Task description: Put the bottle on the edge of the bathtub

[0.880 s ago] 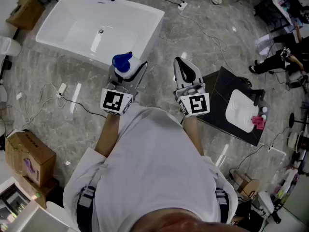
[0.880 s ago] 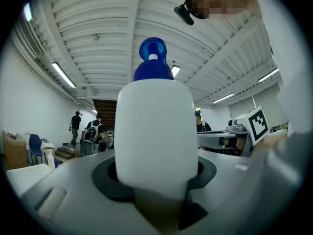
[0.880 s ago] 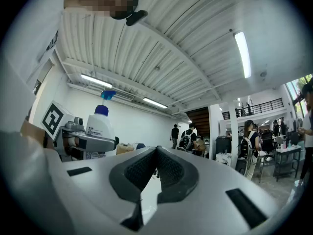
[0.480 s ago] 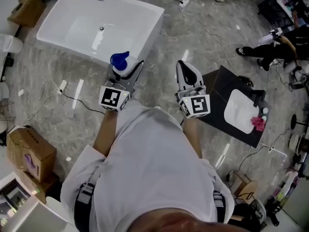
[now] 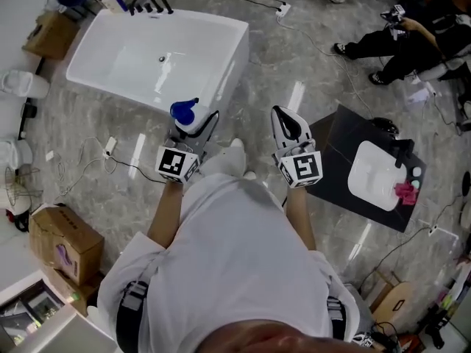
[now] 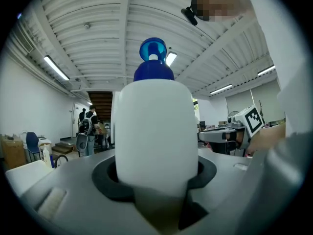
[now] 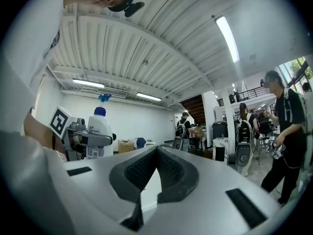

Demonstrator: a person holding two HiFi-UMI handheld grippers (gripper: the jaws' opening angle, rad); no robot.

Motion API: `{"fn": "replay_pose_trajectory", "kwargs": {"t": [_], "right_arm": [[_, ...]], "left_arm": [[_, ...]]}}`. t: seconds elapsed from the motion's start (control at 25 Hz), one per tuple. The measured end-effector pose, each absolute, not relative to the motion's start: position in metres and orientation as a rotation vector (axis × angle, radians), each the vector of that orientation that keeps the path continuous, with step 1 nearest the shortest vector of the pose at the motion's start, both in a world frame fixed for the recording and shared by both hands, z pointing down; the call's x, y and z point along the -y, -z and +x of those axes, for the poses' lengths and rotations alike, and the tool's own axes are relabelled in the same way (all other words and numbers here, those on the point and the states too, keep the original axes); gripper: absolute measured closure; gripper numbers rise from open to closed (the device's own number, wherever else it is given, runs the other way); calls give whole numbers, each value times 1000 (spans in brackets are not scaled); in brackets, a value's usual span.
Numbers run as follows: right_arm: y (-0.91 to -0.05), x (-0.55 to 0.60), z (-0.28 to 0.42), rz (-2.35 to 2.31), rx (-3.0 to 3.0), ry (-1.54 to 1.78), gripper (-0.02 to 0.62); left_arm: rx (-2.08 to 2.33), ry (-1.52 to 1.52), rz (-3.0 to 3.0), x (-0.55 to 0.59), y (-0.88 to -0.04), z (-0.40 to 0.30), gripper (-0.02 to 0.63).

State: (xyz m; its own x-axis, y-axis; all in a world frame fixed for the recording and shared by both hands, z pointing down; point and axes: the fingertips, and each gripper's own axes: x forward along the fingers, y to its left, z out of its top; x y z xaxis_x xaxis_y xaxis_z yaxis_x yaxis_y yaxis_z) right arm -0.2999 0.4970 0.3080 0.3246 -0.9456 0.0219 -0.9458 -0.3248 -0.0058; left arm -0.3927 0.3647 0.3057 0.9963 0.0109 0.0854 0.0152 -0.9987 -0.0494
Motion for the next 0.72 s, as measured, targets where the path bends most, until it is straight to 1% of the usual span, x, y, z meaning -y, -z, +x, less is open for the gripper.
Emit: {"fn": "replay_pose_trajectory", "kwargs": {"t": [0.2, 0.44, 0.72], "right_arm": [[-321, -480, -271, 2520, 1832, -62, 594], [-322, -447, -199, 2458, 1838, -38, 594], [-313, -364, -119, 2355, 1892, -51, 594]], "left_arm": [[61, 172, -3096, -356, -327, -356, 364], [100, 78, -3103, -333, -333, -270, 364], [75, 45, -3103, -261, -326, -183, 364]]}}
